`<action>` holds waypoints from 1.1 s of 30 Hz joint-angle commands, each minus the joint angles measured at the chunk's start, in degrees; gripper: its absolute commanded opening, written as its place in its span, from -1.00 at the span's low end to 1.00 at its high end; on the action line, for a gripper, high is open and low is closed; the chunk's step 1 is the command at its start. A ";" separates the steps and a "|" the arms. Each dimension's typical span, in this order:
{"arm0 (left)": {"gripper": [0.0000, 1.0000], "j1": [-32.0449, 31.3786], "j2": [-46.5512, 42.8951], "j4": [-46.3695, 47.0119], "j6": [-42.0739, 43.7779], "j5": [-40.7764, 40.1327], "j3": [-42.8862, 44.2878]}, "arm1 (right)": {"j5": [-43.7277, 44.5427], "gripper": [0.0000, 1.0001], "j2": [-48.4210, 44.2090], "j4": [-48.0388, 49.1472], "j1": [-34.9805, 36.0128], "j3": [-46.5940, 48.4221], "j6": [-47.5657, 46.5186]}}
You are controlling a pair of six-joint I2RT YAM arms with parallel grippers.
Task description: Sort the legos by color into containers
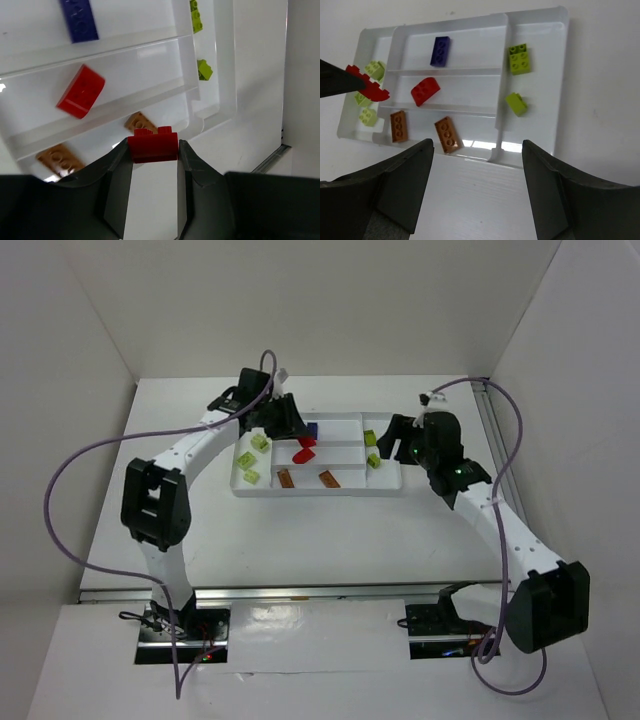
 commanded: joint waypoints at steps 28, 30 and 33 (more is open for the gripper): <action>1.00 -9.17 15.58 -5.40 -1.98 -1.04 20.04 | 1.61 1.00 -6.45 -9.03 -8.36 -1.38 1.94; 1.00 -9.87 12.07 -7.96 0.22 -4.02 18.28 | 4.17 1.00 -5.21 -11.07 -8.36 0.04 3.42; 1.00 -10.48 2.50 -10.15 2.50 -11.72 13.72 | 10.50 1.00 -5.21 -12.39 -8.36 0.04 5.80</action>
